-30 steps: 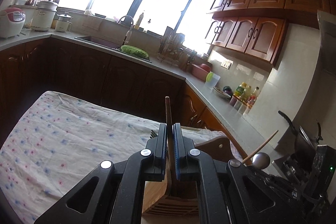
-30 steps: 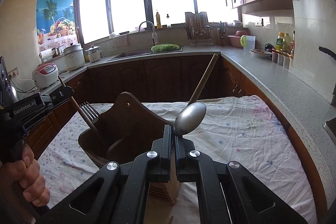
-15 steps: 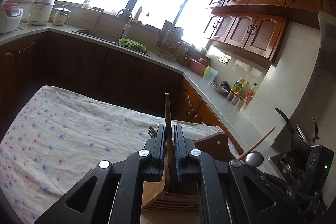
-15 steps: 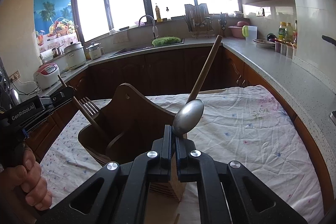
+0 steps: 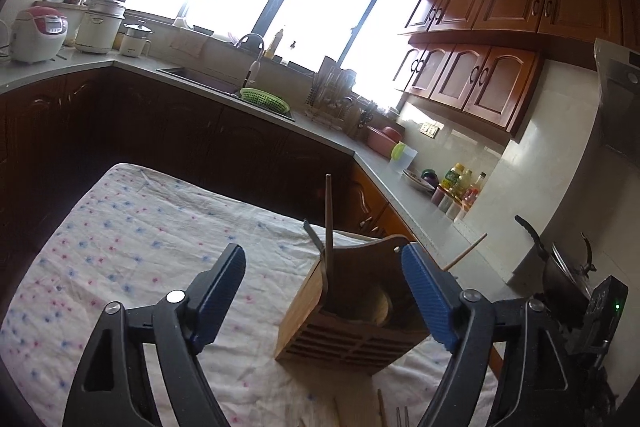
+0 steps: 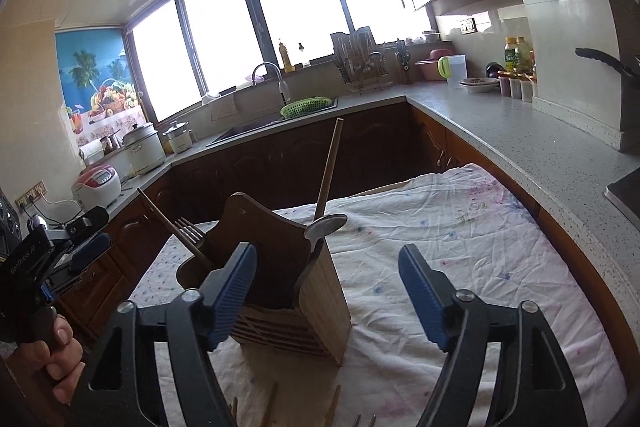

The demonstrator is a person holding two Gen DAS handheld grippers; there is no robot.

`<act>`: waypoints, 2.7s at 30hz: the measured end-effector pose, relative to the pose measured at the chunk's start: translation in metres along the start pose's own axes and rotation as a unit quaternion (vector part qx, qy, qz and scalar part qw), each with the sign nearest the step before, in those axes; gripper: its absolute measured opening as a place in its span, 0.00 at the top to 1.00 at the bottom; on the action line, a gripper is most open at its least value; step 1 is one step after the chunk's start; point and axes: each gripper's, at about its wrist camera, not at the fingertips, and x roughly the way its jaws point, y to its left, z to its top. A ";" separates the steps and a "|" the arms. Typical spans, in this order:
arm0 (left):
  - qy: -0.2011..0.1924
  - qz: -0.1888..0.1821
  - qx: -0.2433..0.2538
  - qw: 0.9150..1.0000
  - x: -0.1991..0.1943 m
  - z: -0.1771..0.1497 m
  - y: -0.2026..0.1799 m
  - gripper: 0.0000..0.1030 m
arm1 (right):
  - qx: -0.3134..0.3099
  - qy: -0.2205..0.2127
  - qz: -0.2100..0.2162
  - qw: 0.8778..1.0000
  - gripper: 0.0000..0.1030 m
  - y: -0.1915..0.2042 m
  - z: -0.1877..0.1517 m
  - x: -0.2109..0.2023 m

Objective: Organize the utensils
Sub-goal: 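Open both tools to drop the chopstick and spoon into the caddy, then grasp a wooden chopstick with the left tool while the right tool grasps a metal chopstick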

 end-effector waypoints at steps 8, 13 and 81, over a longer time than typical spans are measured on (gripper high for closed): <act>0.034 0.013 -0.022 0.999 -0.063 -0.049 0.010 0.19 | 0.035 -0.005 0.008 0.999 0.09 -0.010 -0.034 -0.049; 0.057 0.026 -0.039 0.997 -0.092 -0.069 0.014 0.19 | 0.053 0.009 0.004 0.999 0.09 -0.016 -0.061 -0.075; 0.288 0.101 0.082 0.949 0.045 -0.111 -0.038 0.73 | 0.010 0.218 -0.066 0.974 0.78 -0.019 -0.138 0.021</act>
